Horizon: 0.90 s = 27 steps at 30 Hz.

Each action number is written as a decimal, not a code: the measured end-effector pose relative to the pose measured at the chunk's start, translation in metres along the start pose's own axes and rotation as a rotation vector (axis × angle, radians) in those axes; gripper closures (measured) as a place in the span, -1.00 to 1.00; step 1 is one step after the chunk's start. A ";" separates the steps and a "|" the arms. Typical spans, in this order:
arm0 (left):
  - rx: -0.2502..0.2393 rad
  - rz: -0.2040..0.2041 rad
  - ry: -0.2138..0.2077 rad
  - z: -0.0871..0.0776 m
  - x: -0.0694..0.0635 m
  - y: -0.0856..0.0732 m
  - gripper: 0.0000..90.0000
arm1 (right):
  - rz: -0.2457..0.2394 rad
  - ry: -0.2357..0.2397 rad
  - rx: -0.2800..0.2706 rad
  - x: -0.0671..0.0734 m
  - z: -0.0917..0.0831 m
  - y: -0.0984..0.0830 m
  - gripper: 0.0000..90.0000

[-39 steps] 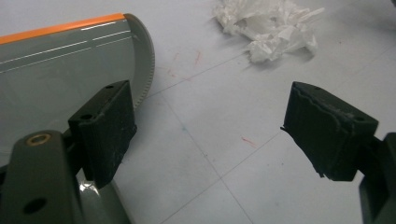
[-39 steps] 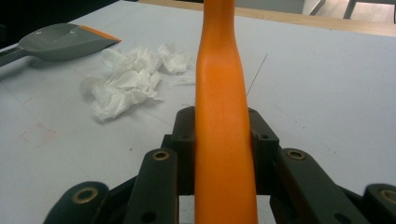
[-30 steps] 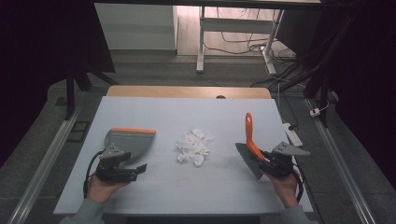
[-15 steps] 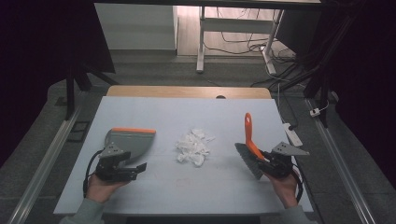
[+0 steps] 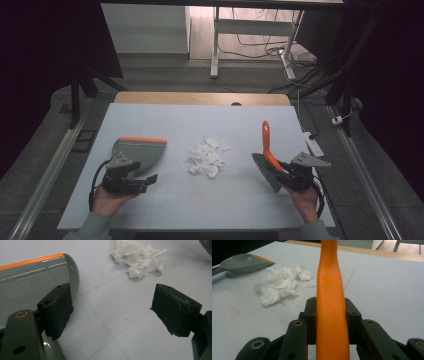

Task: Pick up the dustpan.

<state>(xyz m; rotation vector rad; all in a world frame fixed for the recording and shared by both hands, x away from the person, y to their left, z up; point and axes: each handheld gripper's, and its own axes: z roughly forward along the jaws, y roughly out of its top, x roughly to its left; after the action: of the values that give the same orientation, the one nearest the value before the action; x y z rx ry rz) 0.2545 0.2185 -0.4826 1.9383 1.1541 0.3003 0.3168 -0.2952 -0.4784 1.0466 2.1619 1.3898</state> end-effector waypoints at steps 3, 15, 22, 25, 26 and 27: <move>0.000 0.004 -0.003 -0.002 -0.002 0.002 -0.60 | 0.003 -0.003 -0.001 0.000 0.000 0.000 0.55; 0.025 -0.017 0.000 -0.014 -0.007 0.030 -0.62 | 0.016 -0.001 -0.019 0.000 -0.004 0.000 0.55; 0.037 -0.064 0.023 -0.018 -0.003 0.037 -0.60 | 0.024 -0.009 -0.034 -0.001 -0.008 0.000 0.55; 0.030 -0.112 0.050 -0.024 0.004 0.037 -0.60 | 0.026 -0.005 -0.037 -0.001 -0.008 0.001 0.55; 0.030 -0.112 0.050 -0.024 0.004 0.037 -0.60 | 0.026 -0.005 -0.036 0.000 -0.007 0.001 0.55; 0.021 -0.152 0.071 -0.029 0.007 0.037 -0.59 | 0.024 -0.005 -0.035 0.000 -0.007 0.001 0.55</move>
<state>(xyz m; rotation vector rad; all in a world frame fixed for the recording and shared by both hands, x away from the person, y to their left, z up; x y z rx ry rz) 0.2647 0.2319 -0.4375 1.8587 1.3477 0.2778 0.3130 -0.2992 -0.4743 1.0654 2.1203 1.4294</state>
